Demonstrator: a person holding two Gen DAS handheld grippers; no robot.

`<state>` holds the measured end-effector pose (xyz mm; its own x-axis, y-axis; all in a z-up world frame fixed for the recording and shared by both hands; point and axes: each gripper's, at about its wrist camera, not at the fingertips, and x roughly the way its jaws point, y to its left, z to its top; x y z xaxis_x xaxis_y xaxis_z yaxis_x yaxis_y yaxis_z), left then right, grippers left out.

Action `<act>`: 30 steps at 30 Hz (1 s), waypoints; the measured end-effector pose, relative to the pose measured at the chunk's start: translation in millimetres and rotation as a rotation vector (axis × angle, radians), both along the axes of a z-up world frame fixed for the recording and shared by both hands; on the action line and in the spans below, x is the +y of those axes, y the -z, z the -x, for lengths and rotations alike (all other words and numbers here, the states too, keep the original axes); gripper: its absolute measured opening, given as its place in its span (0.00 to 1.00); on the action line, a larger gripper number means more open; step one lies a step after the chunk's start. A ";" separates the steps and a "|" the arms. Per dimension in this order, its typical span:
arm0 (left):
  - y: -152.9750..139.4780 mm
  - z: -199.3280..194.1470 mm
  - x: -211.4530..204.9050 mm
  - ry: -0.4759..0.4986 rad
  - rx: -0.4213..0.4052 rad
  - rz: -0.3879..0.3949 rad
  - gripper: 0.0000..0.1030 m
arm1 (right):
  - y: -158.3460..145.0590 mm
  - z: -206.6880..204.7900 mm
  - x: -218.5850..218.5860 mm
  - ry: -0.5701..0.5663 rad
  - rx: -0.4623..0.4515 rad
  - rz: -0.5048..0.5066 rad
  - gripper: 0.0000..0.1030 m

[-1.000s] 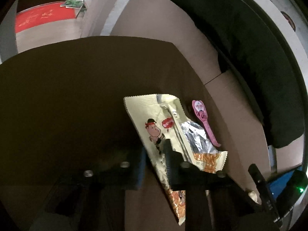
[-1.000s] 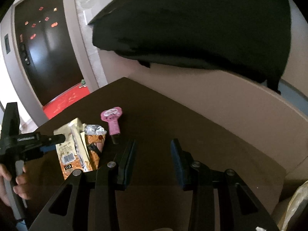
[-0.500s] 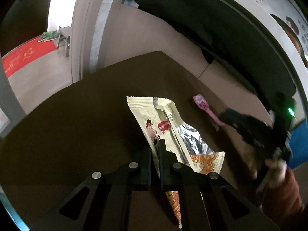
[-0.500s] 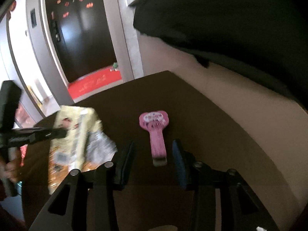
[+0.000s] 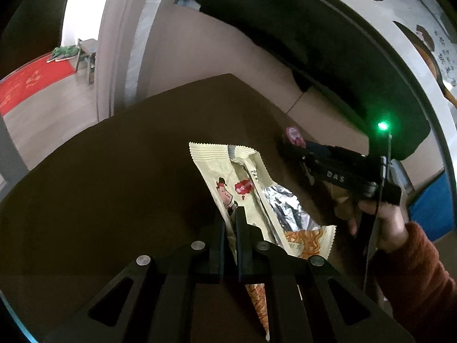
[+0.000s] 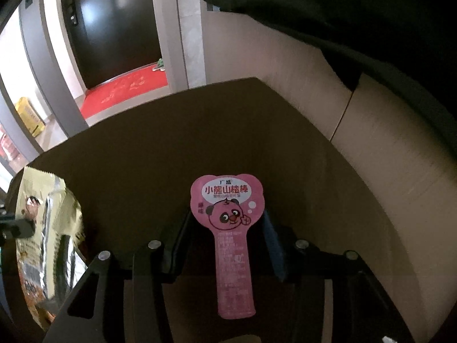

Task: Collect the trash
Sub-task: 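Grasp the pink lollipop wrapper with the right gripper while the left holds the wrappers, then carry the wrappers and lollipop wrapper over the bin and open both grippers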

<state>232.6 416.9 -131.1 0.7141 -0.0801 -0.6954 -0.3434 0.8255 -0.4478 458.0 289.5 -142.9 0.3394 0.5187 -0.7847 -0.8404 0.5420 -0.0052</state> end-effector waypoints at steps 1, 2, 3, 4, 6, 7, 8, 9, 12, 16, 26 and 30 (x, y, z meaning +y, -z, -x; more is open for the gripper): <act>-2.1 -0.7 -3.1 0.006 -0.009 0.000 0.06 | -6.2 6.1 -5.7 0.001 -0.024 -0.014 0.43; -5.8 -1.6 -7.3 0.012 -0.021 -0.002 0.06 | -12.1 11.3 -11.7 0.008 -0.048 -0.020 0.43; -9.3 -2.4 -11.9 0.017 -0.032 -0.007 0.06 | -19.3 17.7 -20.0 0.018 -0.072 -0.023 0.43; -15.8 -3.9 -19.7 0.026 -0.049 -0.023 0.06 | -25.7 22.4 -28.1 0.028 -0.088 -0.028 0.43; -27.9 -7.0 -35.7 0.047 -0.081 -0.062 0.06 | -39.5 30.7 -49.2 0.052 -0.098 -0.050 0.43; -35.4 -8.8 -45.1 0.059 -0.098 -0.086 0.05 | -48.2 35.6 -63.8 0.069 -0.097 -0.067 0.43; -42.7 -10.9 -55.5 0.071 -0.115 -0.108 0.05 | -57.4 41.2 -80.5 0.087 -0.100 -0.085 0.43; -49.8 -13.2 -65.6 0.083 -0.128 -0.126 0.05 | -65.2 46.1 -94.5 0.103 -0.107 -0.100 0.43; -71.2 -21.5 -99.1 0.135 -0.169 -0.177 0.04 | -89.7 62.2 -142.7 0.164 -0.126 -0.131 0.43; -100.2 -29.8 -138.5 0.179 -0.218 -0.228 0.03 | -117.1 81.2 -199.2 0.232 -0.170 -0.148 0.43; -165.8 -26.3 -243.0 0.254 -0.375 -0.361 0.03 | -170.9 130.5 -312.8 0.359 -0.302 -0.207 0.43; -183.8 -21.5 -290.4 0.301 -0.448 -0.395 0.03 | -189.0 152.8 -359.5 0.421 -0.356 -0.232 0.43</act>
<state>254.1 126.4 52.7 0.9271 -0.1212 -0.3547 0.0764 0.9875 -0.1377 305.2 -70.0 46.0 0.7744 0.4264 -0.4674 -0.5212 0.8488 -0.0891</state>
